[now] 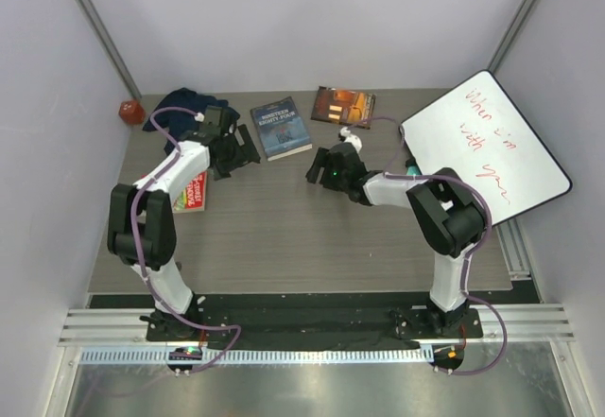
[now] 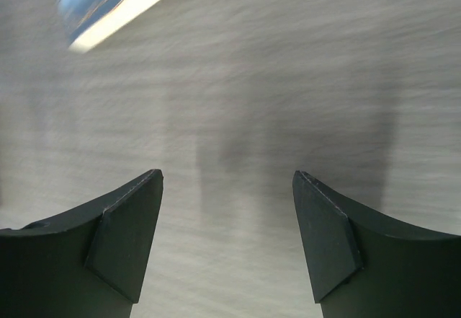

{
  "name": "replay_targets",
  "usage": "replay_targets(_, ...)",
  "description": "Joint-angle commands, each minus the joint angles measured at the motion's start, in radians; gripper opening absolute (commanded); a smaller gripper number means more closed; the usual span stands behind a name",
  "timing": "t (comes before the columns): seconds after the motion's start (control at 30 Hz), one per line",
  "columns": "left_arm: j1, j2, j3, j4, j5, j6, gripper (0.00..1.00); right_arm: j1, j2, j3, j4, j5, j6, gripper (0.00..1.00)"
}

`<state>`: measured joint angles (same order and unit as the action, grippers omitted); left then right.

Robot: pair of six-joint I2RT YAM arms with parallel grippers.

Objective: Fold and stack the t-shirts

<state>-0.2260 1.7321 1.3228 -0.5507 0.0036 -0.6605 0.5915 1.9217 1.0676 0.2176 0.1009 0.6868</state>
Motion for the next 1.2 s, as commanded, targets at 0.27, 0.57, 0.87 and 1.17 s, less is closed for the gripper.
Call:
replay_targets(0.27, -0.007, 0.277, 0.286, 0.1, 0.101, -0.074, 0.93, -0.222, 0.111, 0.216, -0.014, -0.182, -0.046, 0.79)
replay_targets(0.57, -0.021, 0.417, 0.355, 0.09, 0.073, -0.108, 0.93, -0.226, 0.33, 0.5, -0.061, -0.253, -0.059, 0.78)
replay_targets(0.87, -0.022, 0.546, 0.498, 0.046, 0.053, -0.123, 0.93, -0.226, 0.508, 0.709, -0.066, -0.305, -0.053, 0.79)
replay_targets(1.17, -0.045, 0.661, 0.621, 0.023, 0.081, -0.139, 0.87, -0.188, 0.622, 0.795, -0.058, -0.412, 0.017, 0.79)
